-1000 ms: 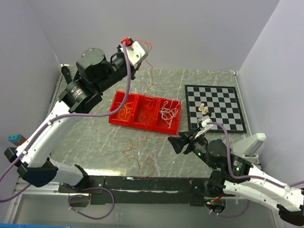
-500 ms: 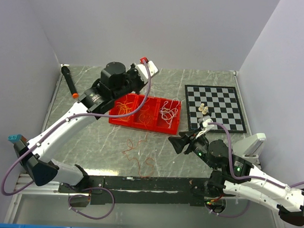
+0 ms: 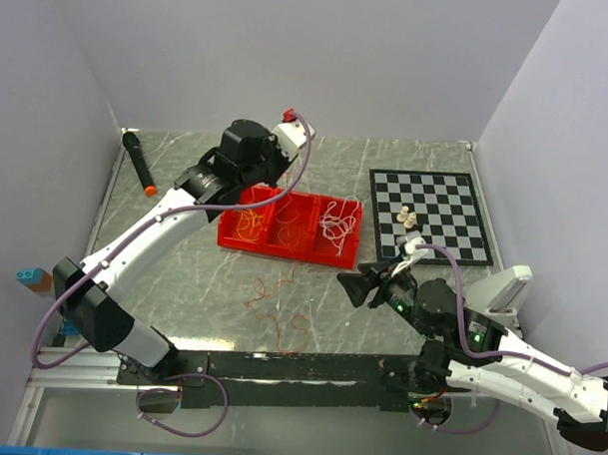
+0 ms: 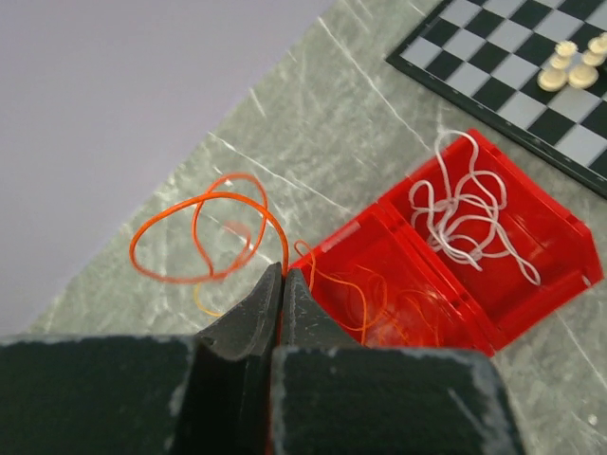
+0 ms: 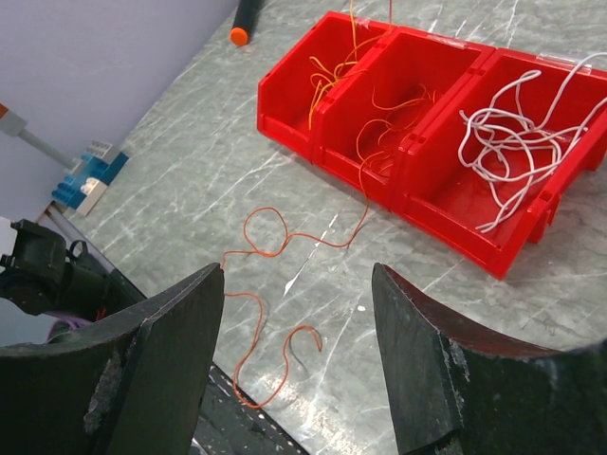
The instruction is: Untangle the cables
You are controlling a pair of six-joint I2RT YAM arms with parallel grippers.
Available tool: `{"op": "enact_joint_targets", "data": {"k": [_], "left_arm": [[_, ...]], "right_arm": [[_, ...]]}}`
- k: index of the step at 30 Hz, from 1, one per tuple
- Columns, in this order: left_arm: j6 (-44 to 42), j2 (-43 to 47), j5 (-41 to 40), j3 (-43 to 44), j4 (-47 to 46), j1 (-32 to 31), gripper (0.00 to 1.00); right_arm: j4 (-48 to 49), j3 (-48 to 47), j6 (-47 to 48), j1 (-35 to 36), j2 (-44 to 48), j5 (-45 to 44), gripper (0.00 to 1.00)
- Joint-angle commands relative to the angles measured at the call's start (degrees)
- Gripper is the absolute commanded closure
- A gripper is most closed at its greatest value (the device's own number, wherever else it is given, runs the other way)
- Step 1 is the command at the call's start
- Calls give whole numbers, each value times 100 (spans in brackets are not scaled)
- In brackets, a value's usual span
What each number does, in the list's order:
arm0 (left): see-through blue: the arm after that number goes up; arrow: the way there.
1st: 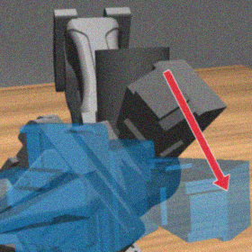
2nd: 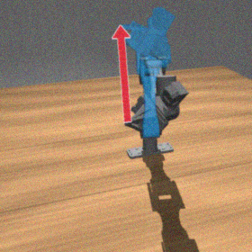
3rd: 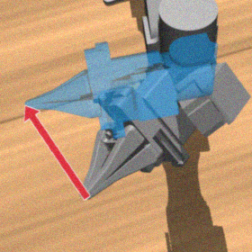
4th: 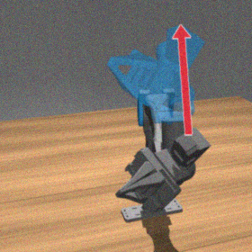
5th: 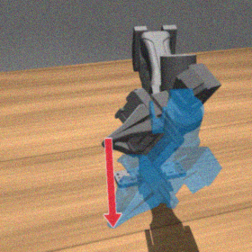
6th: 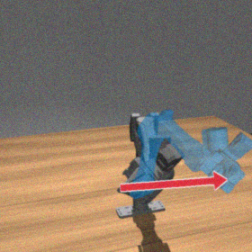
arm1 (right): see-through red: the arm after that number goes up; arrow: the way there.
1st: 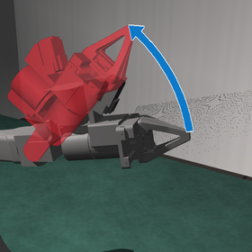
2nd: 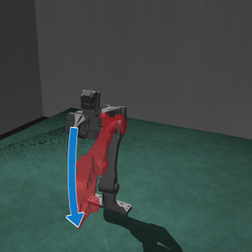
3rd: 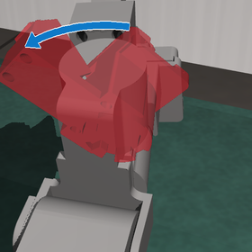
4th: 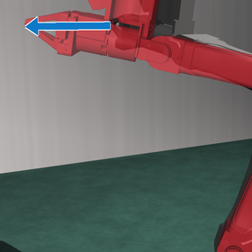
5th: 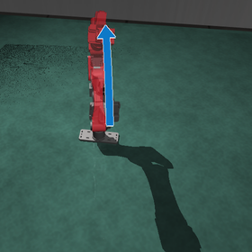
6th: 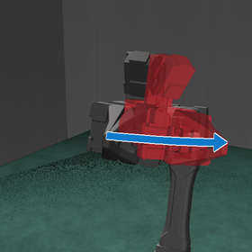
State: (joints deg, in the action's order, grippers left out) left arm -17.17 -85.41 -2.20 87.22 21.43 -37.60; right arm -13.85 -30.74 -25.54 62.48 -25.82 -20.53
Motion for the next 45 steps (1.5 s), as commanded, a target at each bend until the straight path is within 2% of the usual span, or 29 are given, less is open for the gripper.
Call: {"op": "enact_joint_targets", "data": {"k": [1,11,18,30,35,45], "left_arm": [[451,-11,421,-161,-86,25,99],[1013,-318,755,-645,-666,34,99],[1111,-442,607,-1119,-1149,52,99],[1286,-899,237,-1348,-869,34,99],[1286,-916,246,-1690,-1079,-80,99],[1418,-1610,53,-1577,-1185,-159,99]], "right_arm": [[14,-134,-21,-8,-1,-91,30],[-92,-151,-65,-16,69,-188,30],[-162,-108,-92,-16,130,-249,30],[-127,7,-127,-16,139,-293,30],[-153,33,-162,-16,148,-311,30],[-197,42,-267,-16,157,-328,31]]}}
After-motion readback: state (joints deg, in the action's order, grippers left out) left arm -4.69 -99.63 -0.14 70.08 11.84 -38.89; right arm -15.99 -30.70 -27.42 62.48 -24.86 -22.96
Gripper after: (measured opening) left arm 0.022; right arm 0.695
